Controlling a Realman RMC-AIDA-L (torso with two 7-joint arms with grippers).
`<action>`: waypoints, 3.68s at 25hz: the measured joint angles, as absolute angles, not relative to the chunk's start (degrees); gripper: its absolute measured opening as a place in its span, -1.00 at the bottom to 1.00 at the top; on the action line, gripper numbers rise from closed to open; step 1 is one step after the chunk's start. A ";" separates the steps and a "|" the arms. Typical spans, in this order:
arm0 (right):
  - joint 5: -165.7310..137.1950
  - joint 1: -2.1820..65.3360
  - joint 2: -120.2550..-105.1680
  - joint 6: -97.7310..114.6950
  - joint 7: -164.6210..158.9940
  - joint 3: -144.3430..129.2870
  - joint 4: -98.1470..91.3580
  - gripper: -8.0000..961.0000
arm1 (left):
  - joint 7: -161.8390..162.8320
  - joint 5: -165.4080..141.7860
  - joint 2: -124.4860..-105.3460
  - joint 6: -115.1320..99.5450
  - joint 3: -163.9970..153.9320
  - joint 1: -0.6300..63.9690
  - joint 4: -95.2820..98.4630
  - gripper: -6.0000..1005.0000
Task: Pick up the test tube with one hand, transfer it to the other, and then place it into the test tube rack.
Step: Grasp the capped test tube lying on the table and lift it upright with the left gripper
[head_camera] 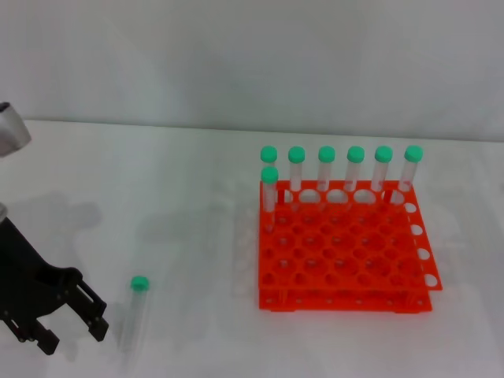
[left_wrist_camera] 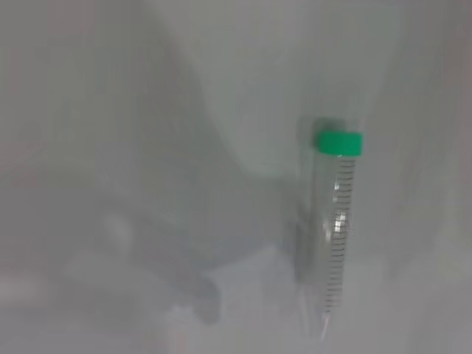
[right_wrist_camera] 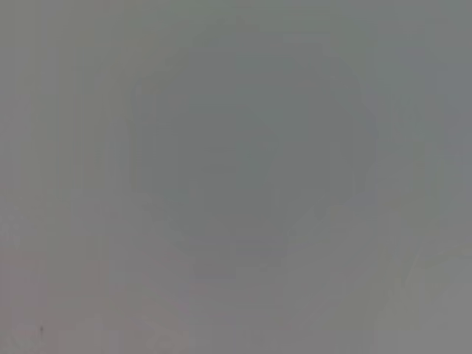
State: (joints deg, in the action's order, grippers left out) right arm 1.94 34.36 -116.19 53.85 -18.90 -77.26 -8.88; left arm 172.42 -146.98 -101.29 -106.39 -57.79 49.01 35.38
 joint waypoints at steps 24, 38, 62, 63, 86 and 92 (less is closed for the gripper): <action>1.72 34.78 -116.19 54.15 -20.57 -78.14 -8.61 0.81 | 172.32 -152.15 -105.96 -95.60 -61.36 52.79 28.76 0.43; 1.93 35.07 -116.19 54.30 -20.23 -78.13 -8.90 0.81 | 172.35 -152.16 -107.62 -90.96 -62.19 54.75 26.01 0.41; 1.93 35.58 -116.19 54.40 -20.03 -77.78 -8.93 0.81 | 172.35 -153.11 -108.53 -88.60 -62.32 55.57 24.86 0.14; 1.93 35.59 -116.19 54.41 -20.03 -77.78 -8.93 0.81 | 172.36 -153.11 -108.60 -88.57 -62.31 55.58 24.83 0.09; 1.93 35.30 -116.02 54.43 -20.04 -77.60 -8.73 0.81 | 172.37 -153.24 -109.52 -88.52 -63.67 56.52 22.70 -0.25; 1.93 35.15 -116.01 54.49 -20.04 -77.61 -8.77 0.81 | 172.32 -153.13 -109.17 -88.58 -63.73 56.15 22.67 -0.30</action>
